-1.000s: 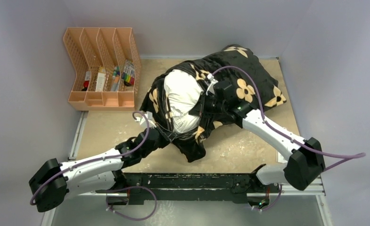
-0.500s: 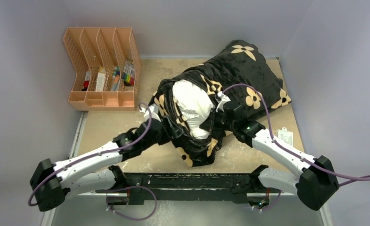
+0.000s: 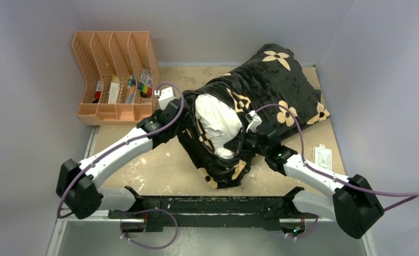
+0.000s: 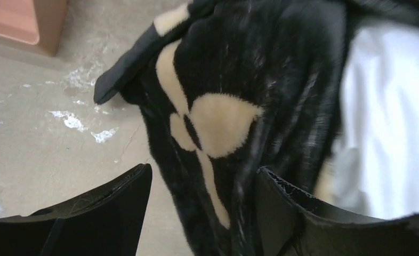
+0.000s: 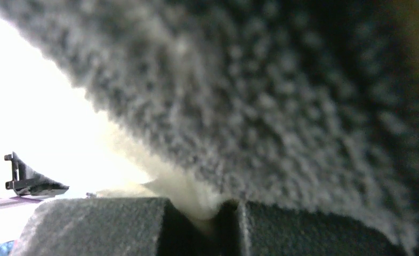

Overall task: Remove the pillowcase from the pillow
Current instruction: Remove the pillow from the pillowcase.

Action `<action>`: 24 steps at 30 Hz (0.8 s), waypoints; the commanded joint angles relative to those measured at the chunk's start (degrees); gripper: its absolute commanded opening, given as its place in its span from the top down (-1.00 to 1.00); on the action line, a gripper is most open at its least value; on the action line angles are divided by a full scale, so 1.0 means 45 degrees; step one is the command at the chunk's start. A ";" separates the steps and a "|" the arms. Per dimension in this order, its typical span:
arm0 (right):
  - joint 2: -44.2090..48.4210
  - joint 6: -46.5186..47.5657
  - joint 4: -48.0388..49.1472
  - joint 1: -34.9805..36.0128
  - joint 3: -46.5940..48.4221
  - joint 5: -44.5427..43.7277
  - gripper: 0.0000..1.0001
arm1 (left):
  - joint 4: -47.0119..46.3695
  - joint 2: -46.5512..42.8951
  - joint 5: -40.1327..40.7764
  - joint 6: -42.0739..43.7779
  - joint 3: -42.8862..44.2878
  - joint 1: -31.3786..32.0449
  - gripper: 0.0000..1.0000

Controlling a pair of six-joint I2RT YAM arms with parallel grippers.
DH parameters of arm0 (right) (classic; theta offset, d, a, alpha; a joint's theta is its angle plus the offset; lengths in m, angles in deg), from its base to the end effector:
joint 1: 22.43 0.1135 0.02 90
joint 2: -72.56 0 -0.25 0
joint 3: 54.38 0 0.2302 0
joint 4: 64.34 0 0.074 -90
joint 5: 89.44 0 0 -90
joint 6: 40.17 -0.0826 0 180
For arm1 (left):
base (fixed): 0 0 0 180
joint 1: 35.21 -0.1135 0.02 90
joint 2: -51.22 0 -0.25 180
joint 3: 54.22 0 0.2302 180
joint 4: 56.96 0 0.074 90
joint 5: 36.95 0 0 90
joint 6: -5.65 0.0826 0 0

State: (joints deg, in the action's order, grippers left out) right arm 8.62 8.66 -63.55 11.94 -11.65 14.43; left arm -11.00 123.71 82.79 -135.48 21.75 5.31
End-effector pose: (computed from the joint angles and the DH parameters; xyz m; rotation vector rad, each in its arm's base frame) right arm 0.2111 0.1684 0.2010 -0.0520 2.0817 1.0825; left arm 0.2410 -0.1521 0.2675 -0.4589 2.1641 -0.2872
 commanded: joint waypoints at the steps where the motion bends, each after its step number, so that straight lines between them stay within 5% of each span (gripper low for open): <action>1: -0.0035 -0.0043 -0.2523 -0.0137 -0.0307 -0.1263 1.00 | -0.0676 0.0875 -0.0409 0.1400 -0.0063 -0.0152 -0.28; 10: 0.0665 0.1124 -0.5016 -0.0128 0.1738 -0.1634 1.00 | -0.2713 -0.0041 -0.2400 0.1951 -0.0742 -0.0905 -0.22; 14: 0.1088 0.1531 -0.5541 -0.0129 0.3349 -0.1098 0.96 | -0.2981 -0.0110 -0.3700 0.2431 -0.0993 -0.1208 1.00; 24: 0.0099 0.3470 -0.7802 0.0027 0.7943 0.0985 -0.08 | -0.3370 -0.0366 -0.4596 0.2335 -0.2255 -0.1211 1.00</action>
State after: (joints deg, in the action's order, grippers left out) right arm 10.30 19.20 -96.88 11.64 14.56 14.67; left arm -24.22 124.06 65.78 -125.23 14.28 -0.33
